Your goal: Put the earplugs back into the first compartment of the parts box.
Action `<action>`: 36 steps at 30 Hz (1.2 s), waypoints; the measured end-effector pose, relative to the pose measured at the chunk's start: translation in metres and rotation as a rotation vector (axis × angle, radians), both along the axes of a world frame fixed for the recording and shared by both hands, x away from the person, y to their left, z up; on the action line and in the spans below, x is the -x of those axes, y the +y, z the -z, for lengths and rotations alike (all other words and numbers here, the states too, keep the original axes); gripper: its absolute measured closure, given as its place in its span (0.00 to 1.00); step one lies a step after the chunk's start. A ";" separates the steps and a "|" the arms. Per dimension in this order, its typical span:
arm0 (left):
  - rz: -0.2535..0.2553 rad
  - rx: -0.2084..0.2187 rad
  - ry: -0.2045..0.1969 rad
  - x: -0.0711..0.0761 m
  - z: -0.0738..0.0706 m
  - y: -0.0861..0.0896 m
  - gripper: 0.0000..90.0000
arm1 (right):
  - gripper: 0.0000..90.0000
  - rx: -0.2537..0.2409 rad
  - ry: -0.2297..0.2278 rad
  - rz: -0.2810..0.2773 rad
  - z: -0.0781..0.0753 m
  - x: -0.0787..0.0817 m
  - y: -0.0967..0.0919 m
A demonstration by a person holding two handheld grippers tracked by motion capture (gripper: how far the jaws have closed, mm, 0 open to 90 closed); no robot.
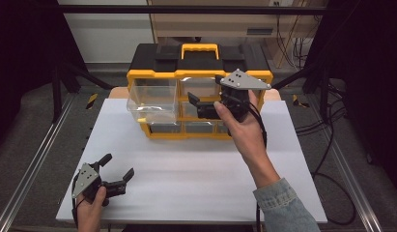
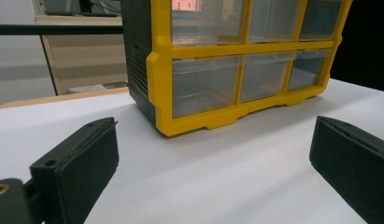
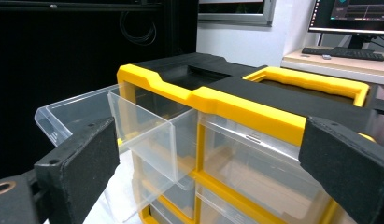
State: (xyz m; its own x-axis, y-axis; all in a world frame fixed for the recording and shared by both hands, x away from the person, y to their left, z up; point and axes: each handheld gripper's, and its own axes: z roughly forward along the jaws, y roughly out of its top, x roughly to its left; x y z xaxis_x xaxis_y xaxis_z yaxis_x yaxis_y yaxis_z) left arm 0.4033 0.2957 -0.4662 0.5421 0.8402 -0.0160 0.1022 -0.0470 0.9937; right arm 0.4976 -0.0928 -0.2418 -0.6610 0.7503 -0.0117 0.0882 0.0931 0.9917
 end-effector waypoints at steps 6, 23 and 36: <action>0.000 -0.001 0.000 0.000 0.000 0.000 0.01 | 0.06 0.007 0.001 0.022 0.002 0.001 -0.012; -0.002 0.002 0.004 0.001 -0.001 0.005 0.01 | 0.08 0.007 -0.018 0.131 0.038 0.018 -0.077; 0.000 0.007 -0.004 0.006 -0.003 0.011 0.01 | 0.08 -0.008 0.010 0.158 0.089 0.039 -0.116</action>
